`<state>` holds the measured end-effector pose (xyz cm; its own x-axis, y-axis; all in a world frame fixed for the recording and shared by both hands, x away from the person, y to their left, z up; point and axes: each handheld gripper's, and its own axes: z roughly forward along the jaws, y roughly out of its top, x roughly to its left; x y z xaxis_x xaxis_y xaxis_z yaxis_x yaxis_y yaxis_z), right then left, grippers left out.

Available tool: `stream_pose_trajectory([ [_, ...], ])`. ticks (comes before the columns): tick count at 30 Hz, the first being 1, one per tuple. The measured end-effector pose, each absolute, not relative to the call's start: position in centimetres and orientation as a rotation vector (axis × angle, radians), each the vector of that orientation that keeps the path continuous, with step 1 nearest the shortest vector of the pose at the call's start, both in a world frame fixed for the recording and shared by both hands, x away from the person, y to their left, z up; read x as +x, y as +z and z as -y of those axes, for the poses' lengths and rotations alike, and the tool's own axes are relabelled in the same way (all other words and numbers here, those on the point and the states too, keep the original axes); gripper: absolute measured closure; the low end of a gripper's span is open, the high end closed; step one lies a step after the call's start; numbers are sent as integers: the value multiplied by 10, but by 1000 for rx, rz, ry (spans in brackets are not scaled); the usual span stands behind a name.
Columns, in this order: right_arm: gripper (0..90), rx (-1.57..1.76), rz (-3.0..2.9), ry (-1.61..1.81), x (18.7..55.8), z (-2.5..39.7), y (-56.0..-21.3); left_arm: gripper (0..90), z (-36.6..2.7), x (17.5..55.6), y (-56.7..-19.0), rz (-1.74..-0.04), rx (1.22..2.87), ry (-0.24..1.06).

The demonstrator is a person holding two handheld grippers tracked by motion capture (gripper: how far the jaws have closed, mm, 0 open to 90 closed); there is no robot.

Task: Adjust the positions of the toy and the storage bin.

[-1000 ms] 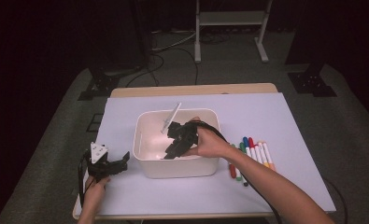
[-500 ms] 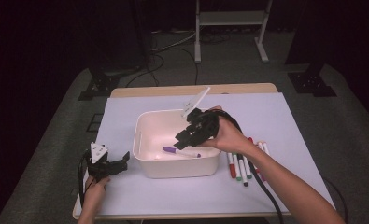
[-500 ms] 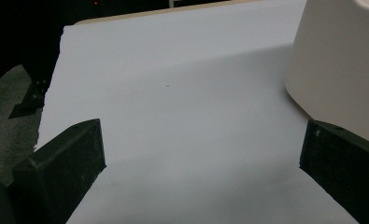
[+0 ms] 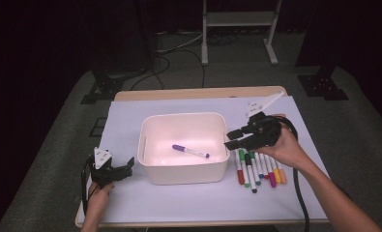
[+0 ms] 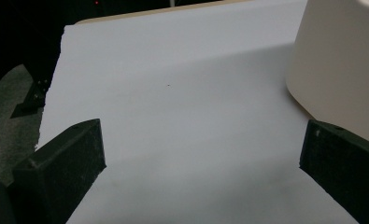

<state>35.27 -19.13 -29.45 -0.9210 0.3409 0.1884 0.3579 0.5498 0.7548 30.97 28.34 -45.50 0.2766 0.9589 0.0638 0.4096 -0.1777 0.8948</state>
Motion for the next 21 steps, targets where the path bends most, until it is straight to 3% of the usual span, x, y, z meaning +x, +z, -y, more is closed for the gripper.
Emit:
stream_pose_trajectory([
  [12,542,-986,2699,-1281,353,280,-361,0,-283,310,-455,-1254,1739,860],
  [21,551,-1231,2663,-1208,348,316,-399,0,-283,310,-455,-1254,1740,862],
])
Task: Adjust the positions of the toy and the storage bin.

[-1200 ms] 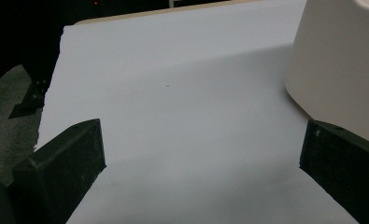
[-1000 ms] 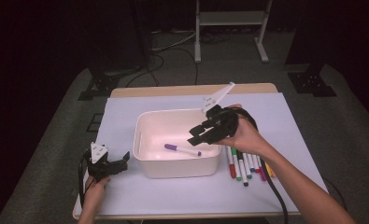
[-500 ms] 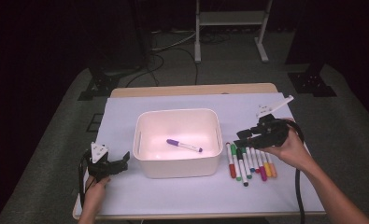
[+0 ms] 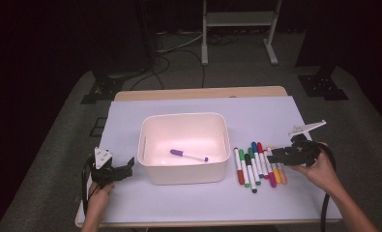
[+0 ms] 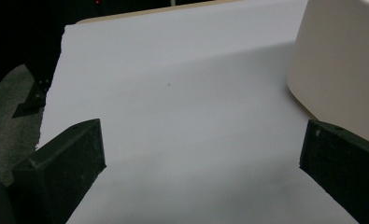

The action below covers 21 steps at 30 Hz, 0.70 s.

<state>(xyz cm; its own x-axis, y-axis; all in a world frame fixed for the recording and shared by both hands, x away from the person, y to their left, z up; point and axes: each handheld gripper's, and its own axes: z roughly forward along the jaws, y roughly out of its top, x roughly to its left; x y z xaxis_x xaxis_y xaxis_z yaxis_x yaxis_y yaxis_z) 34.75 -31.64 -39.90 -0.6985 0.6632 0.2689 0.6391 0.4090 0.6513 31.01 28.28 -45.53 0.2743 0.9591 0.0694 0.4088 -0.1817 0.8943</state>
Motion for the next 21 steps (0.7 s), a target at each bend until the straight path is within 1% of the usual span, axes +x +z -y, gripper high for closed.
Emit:
stream_pose_trajectory([
  [3,571,1293,-2563,1114,349,329,-415,0,-282,310,-455,-1253,1743,861],
  [9,600,1382,-2511,1060,351,337,-427,0,-283,310,-455,-1255,1743,860],
  [17,622,1420,-2468,947,351,337,-437,0,-283,310,-455,-1256,1742,858],
  [21,645,1444,-2423,908,346,346,-438,0,-283,310,-455,-1255,1743,858],
])
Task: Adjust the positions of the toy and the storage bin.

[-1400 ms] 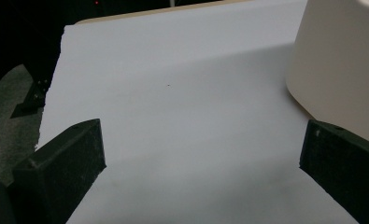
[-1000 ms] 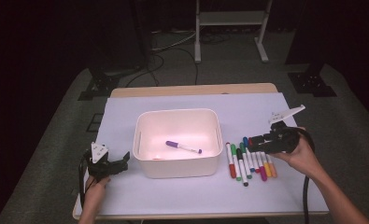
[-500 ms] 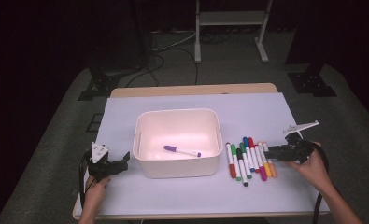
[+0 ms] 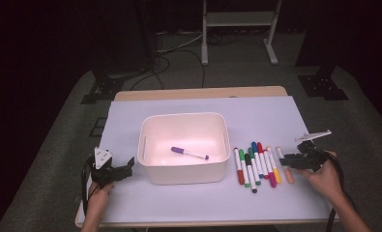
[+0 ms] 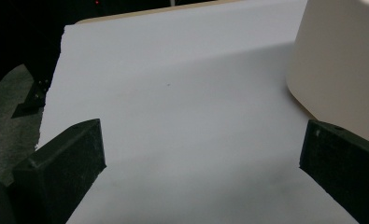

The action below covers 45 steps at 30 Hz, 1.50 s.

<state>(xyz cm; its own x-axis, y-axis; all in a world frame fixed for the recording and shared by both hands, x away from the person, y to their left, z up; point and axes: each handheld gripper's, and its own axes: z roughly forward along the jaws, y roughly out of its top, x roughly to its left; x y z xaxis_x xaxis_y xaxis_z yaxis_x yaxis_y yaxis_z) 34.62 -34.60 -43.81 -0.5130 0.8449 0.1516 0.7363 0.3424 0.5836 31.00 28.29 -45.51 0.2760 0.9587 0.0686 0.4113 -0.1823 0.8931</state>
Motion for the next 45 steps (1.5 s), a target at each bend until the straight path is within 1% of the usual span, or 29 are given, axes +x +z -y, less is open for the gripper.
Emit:
stream_pose_trajectory([
  [3,652,1468,-2403,882,344,350,-439,0,-283,310,-455,-1255,1741,859],
  [6,683,1477,-2384,881,341,356,-440,0,-283,310,-455,-1255,1742,859],
  [9,693,1480,-2379,884,340,357,-441,0,-283,310,-455,-1256,1743,859],
  [11,754,1476,-2372,856,340,356,-440,0,-283,310,-455,-1255,1742,859],
  [20,759,1493,-2371,872,339,358,-435,0,-283,310,-455,-1263,1739,856],
  [22,758,1491,-2376,919,338,358,-428,0,-283,310,-455,-1263,1740,856],
  [24,759,1455,-2379,981,334,354,-412,0,-283,310,-455,-1262,1747,857],
  [25,759,1455,-2379,981,334,354,-412,0,-283,310,-455,-1262,1747,857],
  [26,759,1415,-2386,1043,331,348,-398,0,-283,310,-455,-1263,1747,858],
  [27,759,1415,-2386,1043,331,348,-398,0,-283,310,-455,-1263,1746,858],
  [28,759,1395,-2395,1077,331,345,-391,0,-283,310,-455,-1263,1746,858],
  [29,759,1341,-2413,1116,328,335,-376,0,-283,310,-455,-1261,1744,860],
  [30,759,1341,-2413,1116,328,335,-376,0,-283,310,-455,-1261,1744,860],
  [32,759,1257,-2447,1164,326,317,-356,0,-283,310,-455,-1260,1744,859],
  [33,759,1257,-2447,1164,326,317,-356,0,-283,310,-455,-1260,1744,859],
  [37,758,1141,-2491,1216,327,289,-327,0,-283,310,-455,-1260,1738,856],
  [43,758,1039,-2526,1258,330,266,-302,0,-283,310,-455,-1260,1734,853],
  [45,758,975,-2558,1272,331,250,-290,0,-284,310,-455,-1259,1739,851],
])
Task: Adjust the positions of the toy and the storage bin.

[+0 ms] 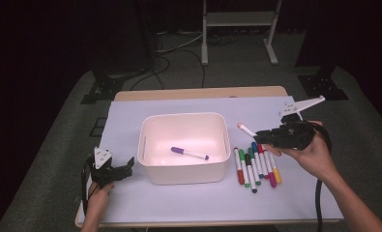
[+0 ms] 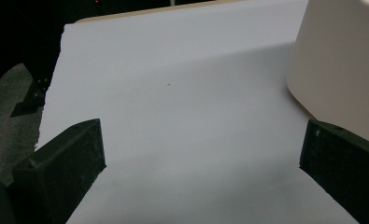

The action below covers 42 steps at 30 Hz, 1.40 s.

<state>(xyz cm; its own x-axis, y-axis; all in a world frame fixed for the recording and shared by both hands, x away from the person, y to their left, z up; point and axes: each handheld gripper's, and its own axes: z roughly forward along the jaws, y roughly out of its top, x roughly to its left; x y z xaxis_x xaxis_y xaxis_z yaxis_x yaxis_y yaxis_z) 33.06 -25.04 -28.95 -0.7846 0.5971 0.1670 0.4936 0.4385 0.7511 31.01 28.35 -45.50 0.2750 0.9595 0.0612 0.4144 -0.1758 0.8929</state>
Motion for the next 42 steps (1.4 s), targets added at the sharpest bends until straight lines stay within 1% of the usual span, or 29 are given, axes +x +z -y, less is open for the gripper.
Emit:
stream_pose_trajectory([
  [1,758,975,-2558,1272,331,250,-290,0,-283,310,-455,-1259,1739,852],
  [5,758,888,-2605,1308,333,227,-277,0,-283,310,-455,-1252,1739,859],
  [6,758,845,-2624,1321,334,215,-273,0,-283,310,-455,-1248,1743,861],
  [7,758,845,-2624,1321,334,215,-273,0,-283,310,-455,-1248,1743,861],
  [10,758,790,-2656,1336,335,195,-268,0,-283,310,-455,-1247,1743,861],
  [11,758,755,-2674,1337,336,183,-265,0,-283,310,-455,-1247,1739,859],
  [13,758,717,-2692,1338,337,170,-262,0,-283,309,-455,-1245,1747,858],
  [14,758,717,-2692,1338,337,170,-262,0,-283,309,-455,-1245,1747,858],
  [22,758,545,-2780,1289,342,114,-253,0,-283,309,-455,-1241,1747,852],
  [23,758,545,-2780,1289,342,114,-253,0,-283,309,-455,-1241,1746,852],
  [24,758,515,-2800,1282,344,103,-254,0,-283,309,-455,-1239,1747,853],
  [26,758,500,-2812,1279,346,97,-255,0,-283,309,-455,-1238,1746,852],
  [29,758,449,-2858,1255,353,78,-264,0,-283,309,-455,-1237,1742,854],
  [42,758,396,-2959,1233,370,40,-298,0,-283,309,-455,-1236,1734,850],
])
